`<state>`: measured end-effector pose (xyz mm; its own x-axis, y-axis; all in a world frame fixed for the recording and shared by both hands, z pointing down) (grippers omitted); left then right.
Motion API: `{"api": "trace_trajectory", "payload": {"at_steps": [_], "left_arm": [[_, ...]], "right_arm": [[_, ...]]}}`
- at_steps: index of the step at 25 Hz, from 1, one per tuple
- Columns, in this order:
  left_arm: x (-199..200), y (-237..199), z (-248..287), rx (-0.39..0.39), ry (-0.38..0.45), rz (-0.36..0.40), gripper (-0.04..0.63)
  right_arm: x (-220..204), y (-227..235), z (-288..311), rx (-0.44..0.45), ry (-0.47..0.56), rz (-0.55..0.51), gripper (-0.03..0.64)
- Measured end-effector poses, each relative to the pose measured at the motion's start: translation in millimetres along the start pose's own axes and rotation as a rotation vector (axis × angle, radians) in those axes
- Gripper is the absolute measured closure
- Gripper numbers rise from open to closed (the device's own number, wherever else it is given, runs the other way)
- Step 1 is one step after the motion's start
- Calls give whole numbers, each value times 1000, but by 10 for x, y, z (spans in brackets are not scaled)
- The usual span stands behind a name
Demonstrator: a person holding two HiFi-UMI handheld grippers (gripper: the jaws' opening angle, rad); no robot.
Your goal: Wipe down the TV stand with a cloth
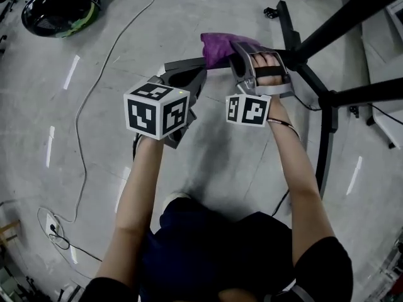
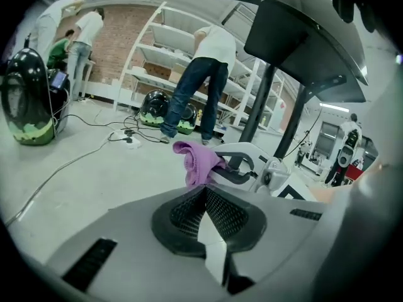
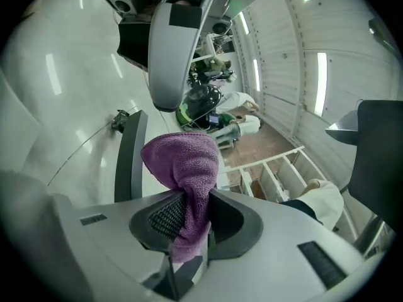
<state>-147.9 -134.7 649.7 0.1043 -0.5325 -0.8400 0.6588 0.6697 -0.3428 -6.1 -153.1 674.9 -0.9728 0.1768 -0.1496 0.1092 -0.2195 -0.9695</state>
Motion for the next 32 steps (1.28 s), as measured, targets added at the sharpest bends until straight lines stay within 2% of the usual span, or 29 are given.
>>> {"api": "trace_trajectory", "payload": {"at_steps": [11, 16, 20, 24, 32], "left_arm": [[-372, -574, -515, 167, 6, -100, 588], [-492, -714, -672, 220, -8, -122, 588], [-564, -718, -720, 225, -18, -134, 588], [-591, -725, -725, 222, -17, -141, 588], [-626, -710, -679, 212, -27, -140, 588]], "right_arm": [[678, -304, 282, 83, 119, -44, 511], [995, -458, 354, 140, 162, -120, 511], [1130, -609, 353, 204, 186, -171, 511], [1169, -719, 420, 224, 162, -221, 511], [1160, -740, 431, 256, 160, -203, 511]]}}
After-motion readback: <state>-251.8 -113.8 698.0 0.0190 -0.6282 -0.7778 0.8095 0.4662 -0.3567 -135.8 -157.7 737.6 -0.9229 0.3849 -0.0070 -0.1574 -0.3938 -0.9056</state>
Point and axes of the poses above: the fingertips, and each gripper's own axes: z forward along the fingers, y to its right, x out of its top, the point moved 9 cm from there along -z, backward along the fingers, and after that the axes turned 1 degree about -x, right-handed, at the moved point
